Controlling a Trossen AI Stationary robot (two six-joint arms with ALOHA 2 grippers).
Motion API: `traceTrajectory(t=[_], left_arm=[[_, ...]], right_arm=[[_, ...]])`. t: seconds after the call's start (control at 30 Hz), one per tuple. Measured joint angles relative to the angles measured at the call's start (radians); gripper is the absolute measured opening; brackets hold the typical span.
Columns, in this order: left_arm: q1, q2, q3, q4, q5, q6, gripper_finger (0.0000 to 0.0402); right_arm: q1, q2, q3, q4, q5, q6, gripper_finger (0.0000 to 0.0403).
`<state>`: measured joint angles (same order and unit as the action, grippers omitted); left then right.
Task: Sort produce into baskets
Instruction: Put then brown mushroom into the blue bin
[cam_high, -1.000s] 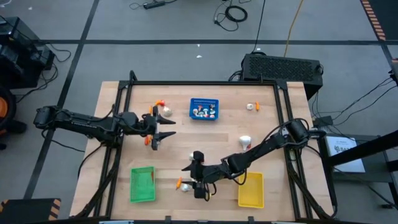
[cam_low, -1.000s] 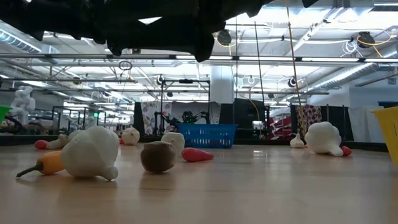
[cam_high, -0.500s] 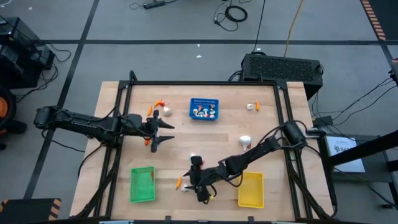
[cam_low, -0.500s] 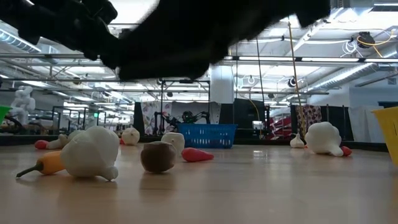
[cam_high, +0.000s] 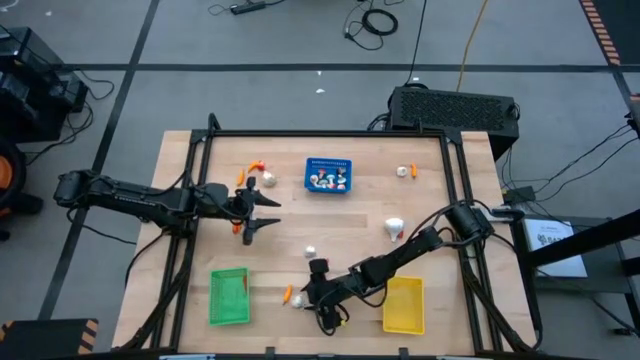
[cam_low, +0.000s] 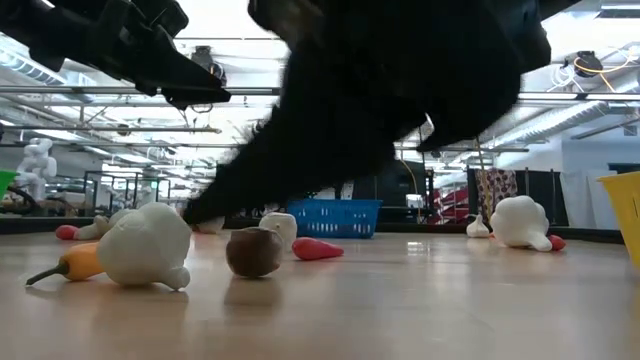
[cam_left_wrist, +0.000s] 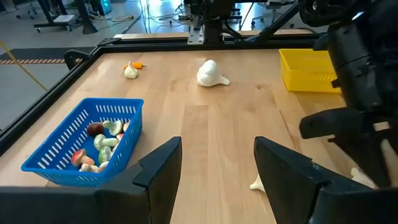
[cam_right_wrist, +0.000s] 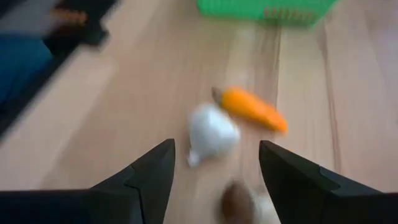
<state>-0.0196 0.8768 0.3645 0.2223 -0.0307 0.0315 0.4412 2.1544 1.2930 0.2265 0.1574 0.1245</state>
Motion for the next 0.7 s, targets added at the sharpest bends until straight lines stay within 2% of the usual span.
traceTrajectory(t=[0.17, 0.43, 0.7], left_arm=[[0.000, 0.000, 0.000, 0.000, 0.000, -0.002, 0.0209], [0.000, 0.000, 0.000, 0.003, 0.000, -0.003, 0.0209], [0.000, 0.000, 0.000, 0.005, 0.000, -0.003, 0.0209]], right_arm=[[-0.001, 0.000, 0.000, -0.108, 0.026, 0.030, 0.0223], [-0.003, 0.000, 0.000, -0.132, 0.055, 0.039, 0.0220], [-0.003, 0.000, 0.000, -0.133, 0.055, 0.039, 0.0164]])
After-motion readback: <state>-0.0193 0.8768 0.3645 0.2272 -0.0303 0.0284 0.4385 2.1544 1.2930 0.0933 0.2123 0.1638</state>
